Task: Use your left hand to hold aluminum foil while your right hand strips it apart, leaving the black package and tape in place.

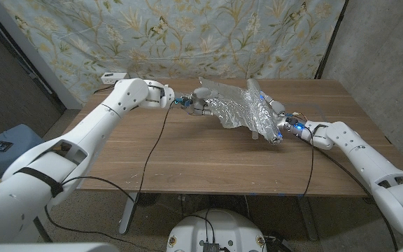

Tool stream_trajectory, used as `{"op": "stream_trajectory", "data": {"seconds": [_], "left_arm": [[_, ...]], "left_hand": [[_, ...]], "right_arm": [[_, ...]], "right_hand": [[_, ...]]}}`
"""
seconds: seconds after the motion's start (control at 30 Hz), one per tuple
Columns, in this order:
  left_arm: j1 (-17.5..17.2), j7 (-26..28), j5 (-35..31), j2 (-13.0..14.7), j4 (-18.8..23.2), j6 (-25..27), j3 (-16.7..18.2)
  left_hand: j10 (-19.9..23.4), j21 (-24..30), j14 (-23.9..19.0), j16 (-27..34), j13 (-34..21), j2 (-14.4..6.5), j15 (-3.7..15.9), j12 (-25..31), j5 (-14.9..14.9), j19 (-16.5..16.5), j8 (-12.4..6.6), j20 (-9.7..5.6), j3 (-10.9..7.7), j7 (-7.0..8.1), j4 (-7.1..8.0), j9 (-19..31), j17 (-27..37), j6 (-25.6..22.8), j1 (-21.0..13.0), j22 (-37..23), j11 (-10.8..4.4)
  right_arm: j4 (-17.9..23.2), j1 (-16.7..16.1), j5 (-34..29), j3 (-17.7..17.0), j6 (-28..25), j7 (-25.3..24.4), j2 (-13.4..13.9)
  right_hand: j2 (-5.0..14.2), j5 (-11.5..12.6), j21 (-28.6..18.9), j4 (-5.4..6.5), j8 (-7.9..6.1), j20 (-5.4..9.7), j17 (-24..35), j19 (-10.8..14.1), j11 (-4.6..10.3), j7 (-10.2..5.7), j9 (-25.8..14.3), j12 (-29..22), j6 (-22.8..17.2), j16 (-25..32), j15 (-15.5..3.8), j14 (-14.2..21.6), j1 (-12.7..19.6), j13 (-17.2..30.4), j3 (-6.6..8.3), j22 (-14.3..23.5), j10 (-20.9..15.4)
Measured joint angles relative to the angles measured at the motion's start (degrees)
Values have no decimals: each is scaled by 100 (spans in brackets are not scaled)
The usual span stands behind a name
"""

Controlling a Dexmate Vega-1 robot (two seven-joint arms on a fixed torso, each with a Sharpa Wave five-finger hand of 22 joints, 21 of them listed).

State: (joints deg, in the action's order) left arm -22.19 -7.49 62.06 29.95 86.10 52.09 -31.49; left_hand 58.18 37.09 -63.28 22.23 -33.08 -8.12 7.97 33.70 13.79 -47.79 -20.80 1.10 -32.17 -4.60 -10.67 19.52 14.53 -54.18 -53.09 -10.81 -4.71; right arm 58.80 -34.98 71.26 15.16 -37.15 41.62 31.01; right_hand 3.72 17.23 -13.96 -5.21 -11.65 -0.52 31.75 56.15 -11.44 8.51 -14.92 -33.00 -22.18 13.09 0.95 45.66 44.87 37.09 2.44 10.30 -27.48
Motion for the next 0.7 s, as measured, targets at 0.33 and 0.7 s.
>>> {"op": "stream_trajectory", "data": {"seconds": [0.33, 0.7], "left_arm": [[-2, 49, -5, -38, -64, -32, 45], [-25, 31, -5, -16, -77, -76, 88]], "left_hand": [[60, 43, -63, 3, -114, -33, 112, 86, -4, 0, -27, -61, -47, 1, 48, 78, -47, -2, -76, 0, 0], [112, 87, -101, -5, -238, -39, 146, 151, -54, 54, -42, -115, -46, 19, 48, 153, -97, -19, -127, 1, 9]], "right_arm": [[-141, 101, -60, 30, -14, 8, -33], [-264, 199, -134, 52, -23, 41, -61]], "right_hand": [[0, 0, 1, 0, 0, 0, -1, 0, 0, 0, 0, 0, 0, 0, 0, 0, 0, -1, 0, -2, 0], [0, 0, 1, 24, 0, 0, -2, 0, -1, 30, 0, 45, 30, -1, 3, -3, 0, 30, -23, 26, 61]]}}
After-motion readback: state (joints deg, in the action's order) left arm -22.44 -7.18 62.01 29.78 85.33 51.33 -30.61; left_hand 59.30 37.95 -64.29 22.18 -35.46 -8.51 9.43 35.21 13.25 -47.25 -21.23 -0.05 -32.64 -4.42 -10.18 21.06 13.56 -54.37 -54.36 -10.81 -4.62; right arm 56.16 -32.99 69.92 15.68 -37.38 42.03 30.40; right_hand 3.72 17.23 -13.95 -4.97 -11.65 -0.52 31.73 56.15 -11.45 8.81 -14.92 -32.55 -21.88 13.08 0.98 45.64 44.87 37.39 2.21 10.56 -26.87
